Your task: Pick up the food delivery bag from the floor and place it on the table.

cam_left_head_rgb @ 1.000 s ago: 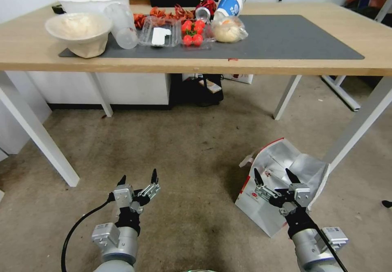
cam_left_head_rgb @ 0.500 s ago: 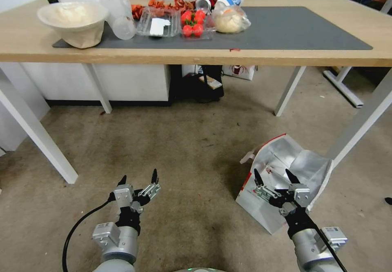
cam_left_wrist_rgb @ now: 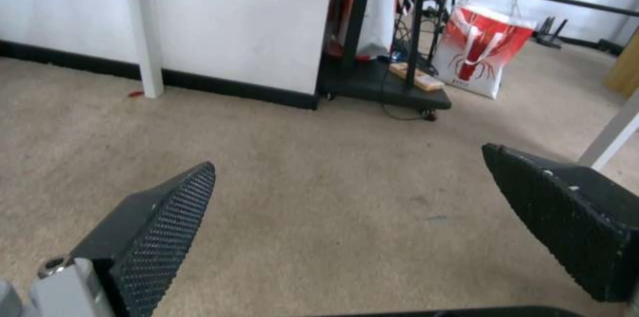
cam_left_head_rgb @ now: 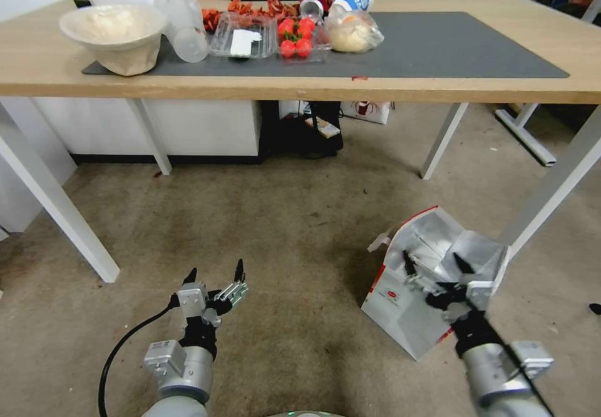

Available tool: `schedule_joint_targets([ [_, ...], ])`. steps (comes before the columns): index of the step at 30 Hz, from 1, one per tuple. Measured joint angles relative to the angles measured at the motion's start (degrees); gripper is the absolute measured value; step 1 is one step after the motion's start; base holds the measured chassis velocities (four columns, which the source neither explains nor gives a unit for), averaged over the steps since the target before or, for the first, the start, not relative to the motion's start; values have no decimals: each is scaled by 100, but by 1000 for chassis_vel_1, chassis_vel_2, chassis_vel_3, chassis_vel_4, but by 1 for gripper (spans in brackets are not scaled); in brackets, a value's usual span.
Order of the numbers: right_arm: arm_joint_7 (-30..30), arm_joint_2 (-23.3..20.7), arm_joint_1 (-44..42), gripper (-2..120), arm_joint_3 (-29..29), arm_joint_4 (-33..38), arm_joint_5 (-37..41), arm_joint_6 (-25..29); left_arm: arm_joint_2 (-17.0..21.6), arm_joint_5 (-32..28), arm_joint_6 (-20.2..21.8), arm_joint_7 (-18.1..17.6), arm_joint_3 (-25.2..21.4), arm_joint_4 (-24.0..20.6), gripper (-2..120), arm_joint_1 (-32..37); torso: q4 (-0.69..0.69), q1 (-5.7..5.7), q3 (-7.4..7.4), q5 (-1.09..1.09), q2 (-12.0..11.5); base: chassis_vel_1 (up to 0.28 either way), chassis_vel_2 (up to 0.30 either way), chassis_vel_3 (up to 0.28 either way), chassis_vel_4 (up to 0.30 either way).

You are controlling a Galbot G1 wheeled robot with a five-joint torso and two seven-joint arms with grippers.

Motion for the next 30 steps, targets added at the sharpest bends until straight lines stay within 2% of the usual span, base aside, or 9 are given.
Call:
schedule_joint_targets([
  [2,534,-317,25,100,74,65,205,-509,2,10,-7,4,1,-18,100,10,0,1,0,0,4,0,0,0,0],
  [3,534,-317,25,100,74,65,205,-509,2,10,-7,4,1,-18,100,10,0,1,0,0,4,0,0,0,0],
  [5,1331,-667,160,100,136,161,553,-1292,-2,19,-19,5,3,-38,100,20,0,2,0,1,8,0,0,0,0],
  [6,1331,-667,160,100,136,161,553,-1292,-2,19,-19,5,3,-38,100,20,0,2,0,1,8,0,0,0,0],
  [9,2100,-1067,417,100,301,143,1248,-1947,12,22,-36,-1,6,-44,100,25,-1,3,0,-1,13,0,0,0,0],
  [14,2614,-1475,696,100,360,-326,1906,-2244,13,21,-70,-9,6,-55,100,37,1,4,0,2,16,0,0,0,0],
  [18,3321,-1872,1215,100,314,-1186,3148,-2499,4,19,-79,-14,7,-61,100,41,0,5,0,0,21,0,0,0,0],
  [22,3543,-2008,1518,100,164,-1555,3601,-2582,-30,44,-80,-15,9,-59,100,48,1,5,0,1,23,0,0,0,0],
  [30,3768,-2195,1785,100,-55,-1915,3915,-2680,-84,74,-103,-40,-6,-43,100,56,-1,5,0,-1,26,0,0,0,0],
])
